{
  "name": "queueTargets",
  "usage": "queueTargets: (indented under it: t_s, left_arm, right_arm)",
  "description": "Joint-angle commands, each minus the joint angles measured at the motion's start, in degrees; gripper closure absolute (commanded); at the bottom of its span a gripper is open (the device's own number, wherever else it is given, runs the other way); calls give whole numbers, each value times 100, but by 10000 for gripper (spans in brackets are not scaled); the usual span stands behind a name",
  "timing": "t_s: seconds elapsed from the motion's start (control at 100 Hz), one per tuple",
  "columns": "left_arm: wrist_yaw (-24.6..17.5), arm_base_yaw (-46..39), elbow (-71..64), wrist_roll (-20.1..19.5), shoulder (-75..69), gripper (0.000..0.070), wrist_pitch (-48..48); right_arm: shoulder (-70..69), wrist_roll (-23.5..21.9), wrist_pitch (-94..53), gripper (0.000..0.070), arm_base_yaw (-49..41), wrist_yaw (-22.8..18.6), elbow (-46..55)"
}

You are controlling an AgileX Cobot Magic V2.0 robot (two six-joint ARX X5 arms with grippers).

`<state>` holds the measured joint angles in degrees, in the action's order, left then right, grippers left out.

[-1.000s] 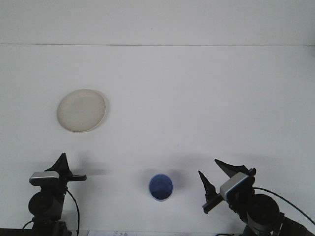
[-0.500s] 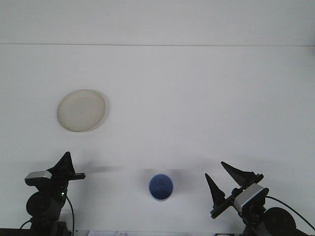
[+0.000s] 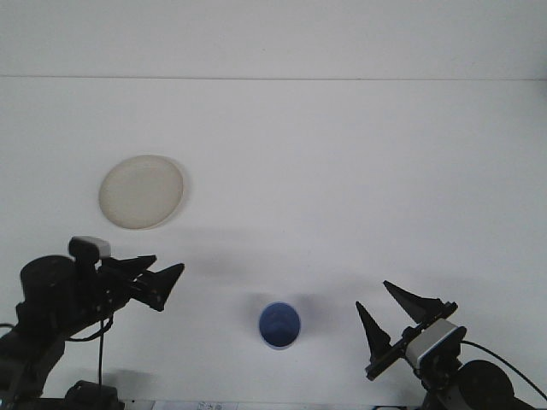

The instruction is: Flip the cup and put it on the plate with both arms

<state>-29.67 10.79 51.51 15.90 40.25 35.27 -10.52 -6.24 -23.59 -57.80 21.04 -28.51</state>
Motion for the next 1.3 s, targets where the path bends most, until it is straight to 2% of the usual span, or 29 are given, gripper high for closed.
queueTargets:
  t_s: [0.0, 0.16, 0.35, 0.43, 0.63, 0.77, 1.01, 1.17, 1.29]
  left_arm:
    - [-146, 345, 310, -297, 472, 156, 321]
    - [-94, 1554, 688, -385, 1495, 158, 787]
    - [732, 2848, 789, -293, 2476, 159, 728]
    - [881, 3215, 791, -168, 2782, 159, 446]
    - [938, 3762, 793, 151, 3204, 166, -393]
    - [1152, 3941, 793, 168, 3464, 169, -533]
    - [1169, 4105, 793, 173, 4002, 179, -802]
    - [1209, 4188, 793, 168, 4229, 395, -820]
    - [1211, 4245, 800, 140, 4225, 637, -820]
  right_arm:
    - [-7, 33, 46, 274, -72, 4, -44]
    - [-7, 33, 46, 274, -72, 4, -44]
    - [-7, 33, 48, 274, -72, 4, -44]
    - [-7, 31, 46, 274, -72, 4, -44]
    - [-7, 33, 46, 274, -72, 2, -44]
    - [-7, 28, 48, 274, -74, 2, -44]
    - [-7, 28, 46, 274, -72, 2, -44]
    - [-7, 28, 46, 274, -72, 2, -44]
    - [-7, 28, 46, 274, -72, 2, -44]
